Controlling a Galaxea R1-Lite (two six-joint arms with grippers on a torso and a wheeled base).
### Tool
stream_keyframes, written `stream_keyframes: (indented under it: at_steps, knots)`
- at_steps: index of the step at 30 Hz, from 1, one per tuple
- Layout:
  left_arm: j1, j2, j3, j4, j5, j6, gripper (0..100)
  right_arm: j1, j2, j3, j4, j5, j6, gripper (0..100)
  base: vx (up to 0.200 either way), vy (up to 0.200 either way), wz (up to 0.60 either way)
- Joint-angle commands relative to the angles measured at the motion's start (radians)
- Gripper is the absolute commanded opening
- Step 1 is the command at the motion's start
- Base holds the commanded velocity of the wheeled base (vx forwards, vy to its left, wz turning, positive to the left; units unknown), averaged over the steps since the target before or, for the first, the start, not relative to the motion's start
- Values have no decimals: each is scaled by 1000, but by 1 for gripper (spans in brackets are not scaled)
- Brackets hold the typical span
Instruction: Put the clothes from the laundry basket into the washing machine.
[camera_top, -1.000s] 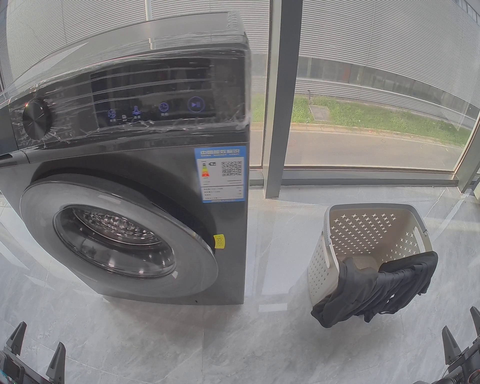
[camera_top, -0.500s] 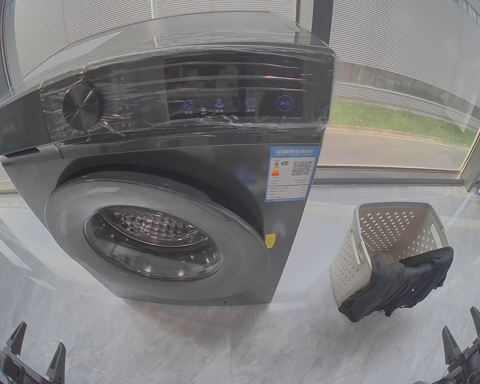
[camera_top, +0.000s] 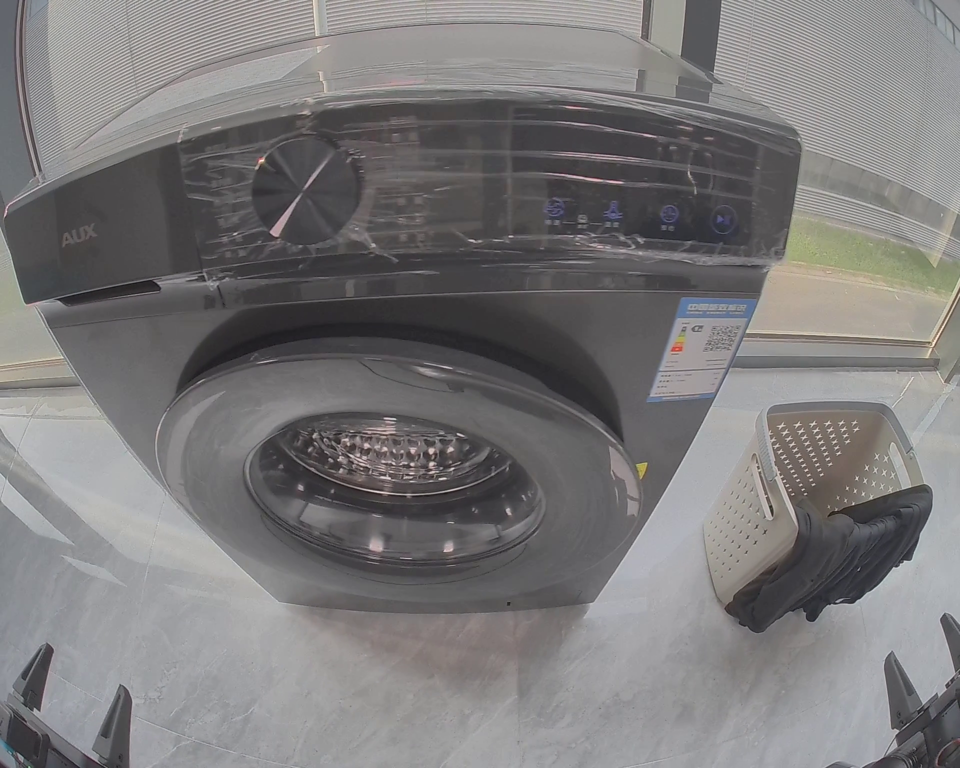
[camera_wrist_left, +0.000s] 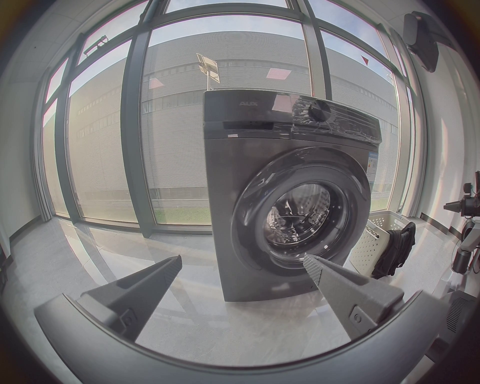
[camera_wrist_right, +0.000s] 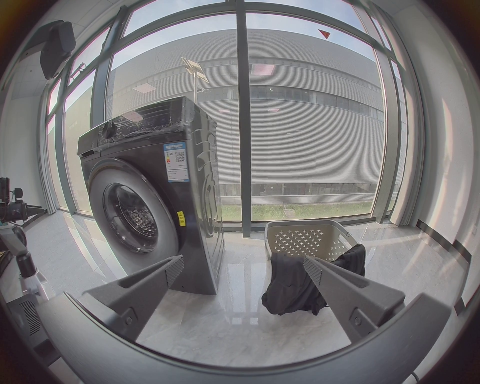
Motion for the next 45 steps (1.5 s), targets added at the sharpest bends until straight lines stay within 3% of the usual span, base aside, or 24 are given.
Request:
stream_keyframes:
  at_steps: [1,33,39,45]
  knots:
    - [1,-18,15,0,3,0,100,0,-16,16,0,1,1,100,0,200,0]
    - [-1,-18,16,0,6,5,100,-3,-16,16,0,-1,-1,100,0,13,0]
    - [-1,-18,16,0,6,3,100,-3,-16,18,-3,-22,33,100,0,0,0]
    - [-1,-18,16,0,6,1,100,-3,-16,13,-18,-21,27,100,0,0,0]
